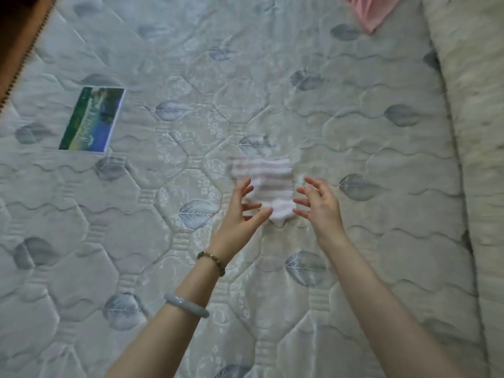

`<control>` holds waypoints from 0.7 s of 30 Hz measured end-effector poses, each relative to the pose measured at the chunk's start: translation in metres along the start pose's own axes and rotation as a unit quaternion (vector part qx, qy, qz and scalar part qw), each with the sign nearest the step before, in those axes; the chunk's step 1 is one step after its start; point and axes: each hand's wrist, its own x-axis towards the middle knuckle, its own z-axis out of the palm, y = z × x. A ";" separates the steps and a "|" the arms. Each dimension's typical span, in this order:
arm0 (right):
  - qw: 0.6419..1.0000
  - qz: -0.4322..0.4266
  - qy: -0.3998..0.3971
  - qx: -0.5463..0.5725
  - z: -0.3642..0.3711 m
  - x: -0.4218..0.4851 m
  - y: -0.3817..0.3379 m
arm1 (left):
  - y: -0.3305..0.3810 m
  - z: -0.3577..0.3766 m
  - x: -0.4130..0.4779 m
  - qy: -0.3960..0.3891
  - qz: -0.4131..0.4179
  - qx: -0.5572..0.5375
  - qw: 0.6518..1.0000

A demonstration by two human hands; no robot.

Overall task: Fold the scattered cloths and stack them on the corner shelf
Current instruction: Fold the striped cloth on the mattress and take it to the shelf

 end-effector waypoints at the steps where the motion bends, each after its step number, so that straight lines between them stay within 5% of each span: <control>1: 1.000 0.004 0.002 -0.002 0.002 0.011 0.009 | -0.011 0.004 0.008 0.005 -0.008 -0.001 1.000; 12: 0.984 -0.018 0.072 -0.162 0.009 0.109 0.095 | -0.094 0.030 0.071 0.045 -0.039 -0.014 0.998; 21: 0.967 0.061 0.058 -0.239 0.019 0.129 0.121 | -0.110 0.038 0.075 0.034 -0.050 -0.012 0.998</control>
